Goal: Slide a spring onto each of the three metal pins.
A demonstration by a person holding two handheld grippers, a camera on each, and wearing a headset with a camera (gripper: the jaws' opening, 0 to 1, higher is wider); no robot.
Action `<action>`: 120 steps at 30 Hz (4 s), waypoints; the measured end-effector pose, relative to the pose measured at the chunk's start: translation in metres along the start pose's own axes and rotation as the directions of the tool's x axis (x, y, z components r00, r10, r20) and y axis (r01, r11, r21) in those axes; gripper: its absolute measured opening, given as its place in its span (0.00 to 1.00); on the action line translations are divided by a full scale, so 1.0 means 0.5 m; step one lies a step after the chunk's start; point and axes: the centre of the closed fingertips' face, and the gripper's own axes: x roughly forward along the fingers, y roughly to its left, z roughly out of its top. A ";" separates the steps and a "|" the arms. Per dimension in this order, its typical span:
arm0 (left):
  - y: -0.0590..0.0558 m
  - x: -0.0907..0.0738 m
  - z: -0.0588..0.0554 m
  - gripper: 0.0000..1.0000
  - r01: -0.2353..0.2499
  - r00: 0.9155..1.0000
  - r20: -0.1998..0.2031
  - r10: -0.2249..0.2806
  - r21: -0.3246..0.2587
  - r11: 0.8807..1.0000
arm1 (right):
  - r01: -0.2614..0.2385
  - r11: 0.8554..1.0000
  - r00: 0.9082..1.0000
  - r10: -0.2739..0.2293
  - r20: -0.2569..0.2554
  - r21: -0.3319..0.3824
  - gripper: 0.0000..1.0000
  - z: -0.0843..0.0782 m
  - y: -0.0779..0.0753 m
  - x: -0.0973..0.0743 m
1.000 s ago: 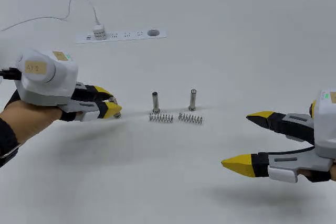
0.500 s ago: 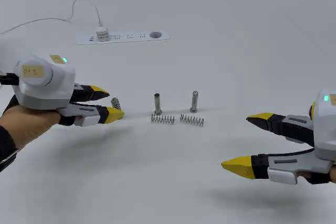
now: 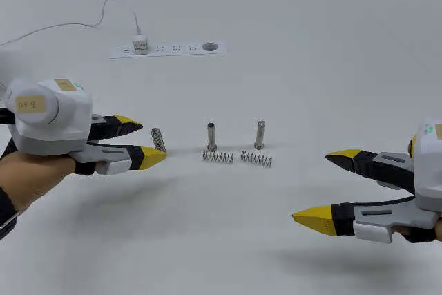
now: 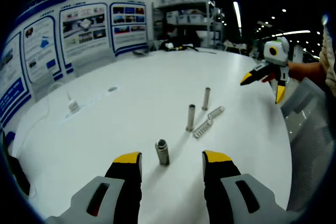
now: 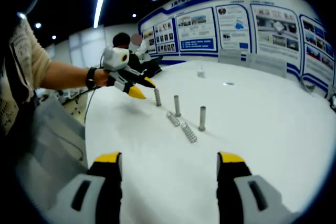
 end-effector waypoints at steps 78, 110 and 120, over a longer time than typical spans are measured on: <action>-0.145 -0.080 -0.062 0.42 -0.008 0.998 0.059 0.014 -0.109 0.994 | -0.157 0.971 0.978 0.129 -0.162 -0.180 0.34 0.067 -0.011 0.238; -0.154 -0.071 -0.068 0.37 0.022 0.998 0.056 -0.016 -0.100 0.995 | -0.162 0.971 0.947 0.103 -0.306 -0.176 0.12 0.012 0.009 0.308; -0.165 -0.049 -0.043 0.37 0.054 0.998 0.047 -0.052 -0.041 0.998 | -0.224 0.961 0.925 0.156 -0.346 -0.165 0.12 -0.002 0.045 0.278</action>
